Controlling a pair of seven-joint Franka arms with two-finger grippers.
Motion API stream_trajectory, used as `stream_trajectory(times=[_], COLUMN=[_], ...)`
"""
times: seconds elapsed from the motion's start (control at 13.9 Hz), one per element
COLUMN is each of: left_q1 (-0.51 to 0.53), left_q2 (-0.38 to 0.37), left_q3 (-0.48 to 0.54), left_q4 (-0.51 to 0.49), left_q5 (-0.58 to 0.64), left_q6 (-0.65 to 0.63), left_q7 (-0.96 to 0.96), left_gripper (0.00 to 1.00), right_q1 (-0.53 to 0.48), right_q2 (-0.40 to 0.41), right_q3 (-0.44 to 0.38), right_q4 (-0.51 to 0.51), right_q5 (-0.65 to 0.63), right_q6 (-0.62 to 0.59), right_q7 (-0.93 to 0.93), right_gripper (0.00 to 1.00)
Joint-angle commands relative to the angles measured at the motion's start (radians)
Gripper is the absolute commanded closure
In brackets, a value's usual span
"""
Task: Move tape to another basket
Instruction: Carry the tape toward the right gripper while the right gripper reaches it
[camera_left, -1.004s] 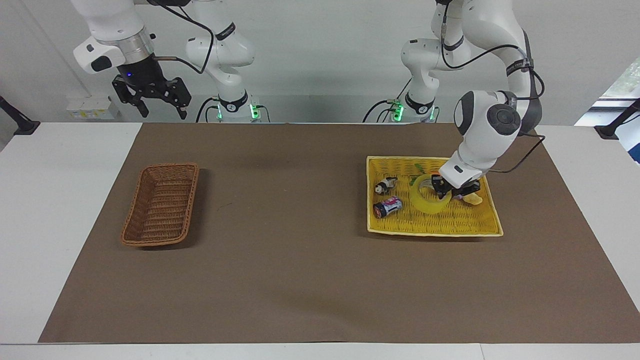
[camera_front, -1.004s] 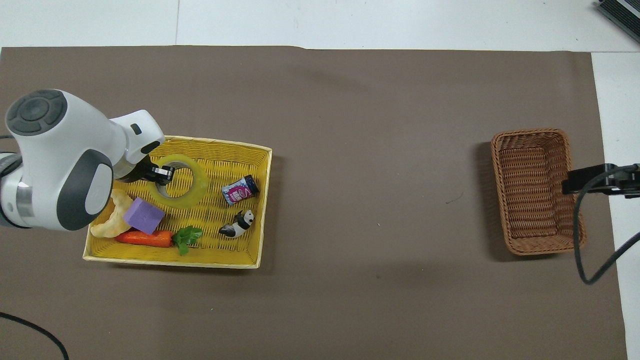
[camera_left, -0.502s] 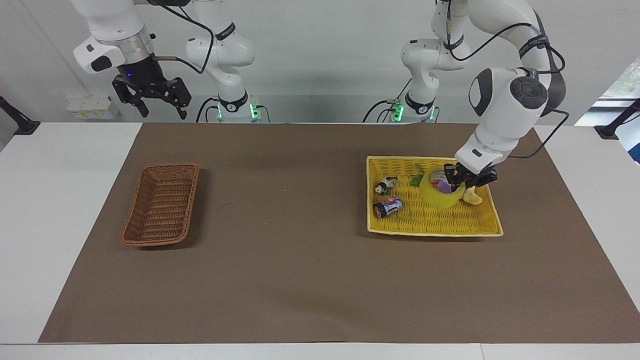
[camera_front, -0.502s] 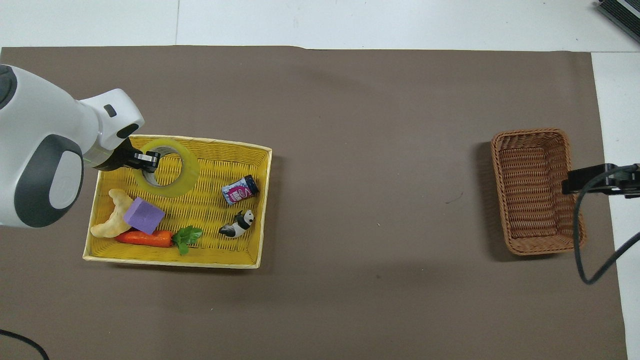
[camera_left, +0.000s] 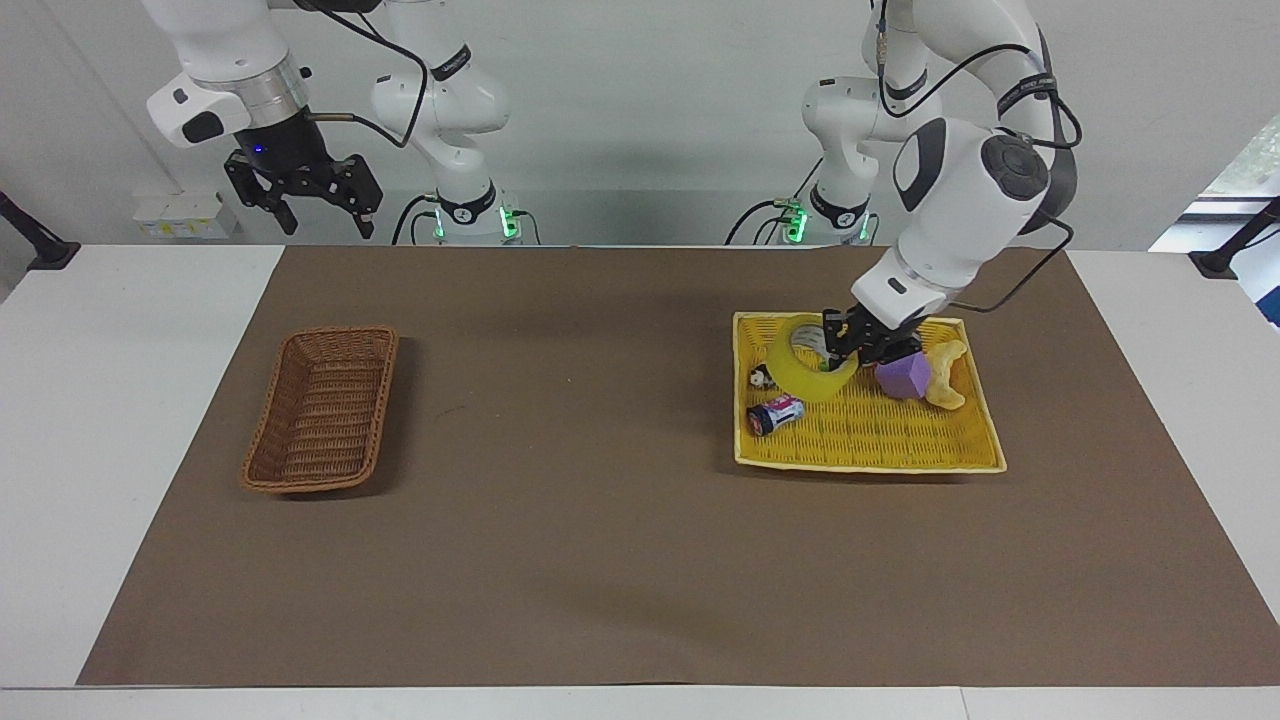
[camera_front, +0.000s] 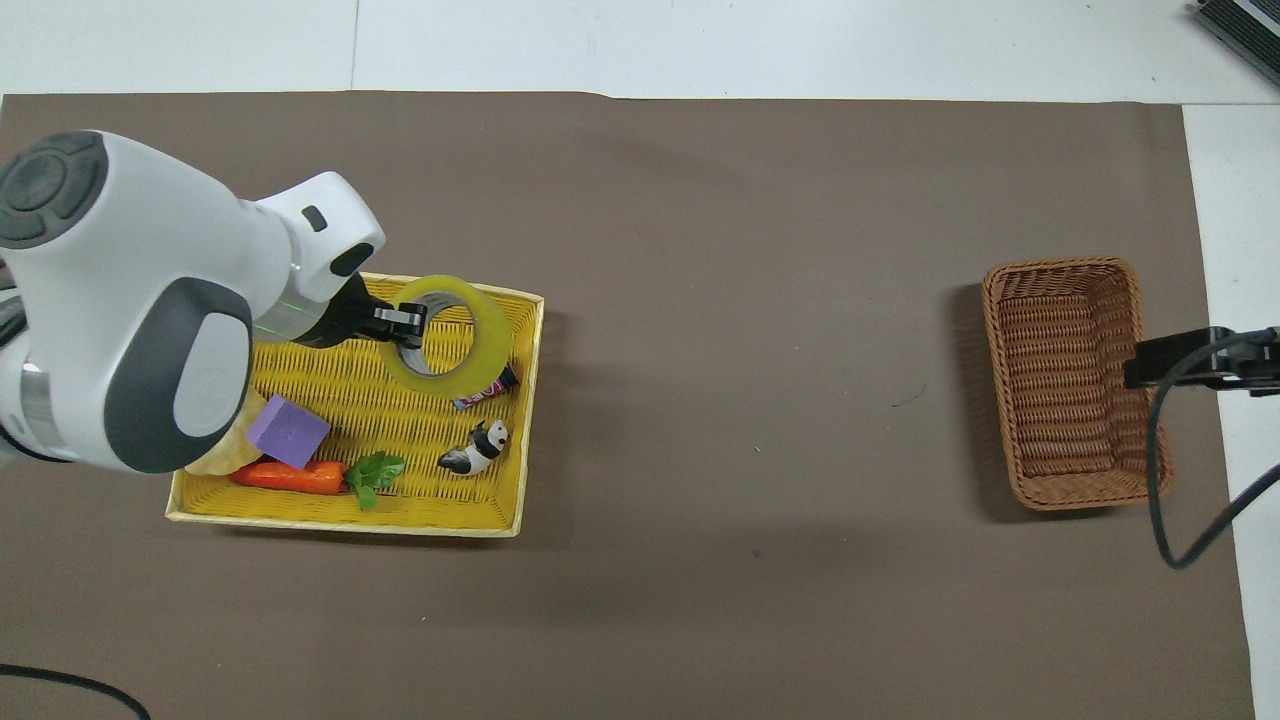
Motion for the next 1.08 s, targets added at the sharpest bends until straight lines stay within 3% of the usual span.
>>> stream_trajectory(times=[0.0, 0.29, 0.5, 1.0], left_q1=[-0.083, -0.167, -0.213, -0.285], left_q2=[0.008, 0.011, 0.011, 0.013], left_q3=[0.008, 0.005, 0.005, -0.024], left_q4=[0.027, 0.021, 0.019, 0.008], left_q5=[-0.040, -0.093, -0.302, -0.514], left_q6=[0.091, 0.253, 0.312, 0.505], left_q7=[-0.061, -0.055, -0.058, -0.049], left_gripper=[1.00, 1.00, 1.00, 1.00], right_q1=[-0.017, -0.017, -0.017, 0.002], right_q2=[-0.014, -0.014, -0.014, -0.024], right_q3=[0.007, 0.007, 0.008, 0.025], right_q4=[-0.011, -0.011, -0.011, -0.002], right_q5=[0.025, 0.025, 0.025, 0.027], right_q6=[0.002, -0.001, -0.001, -0.003], right_q7=[-0.017, -0.019, -0.020, -0.026], right_gripper=[0.00, 0.00, 0.00, 0.00])
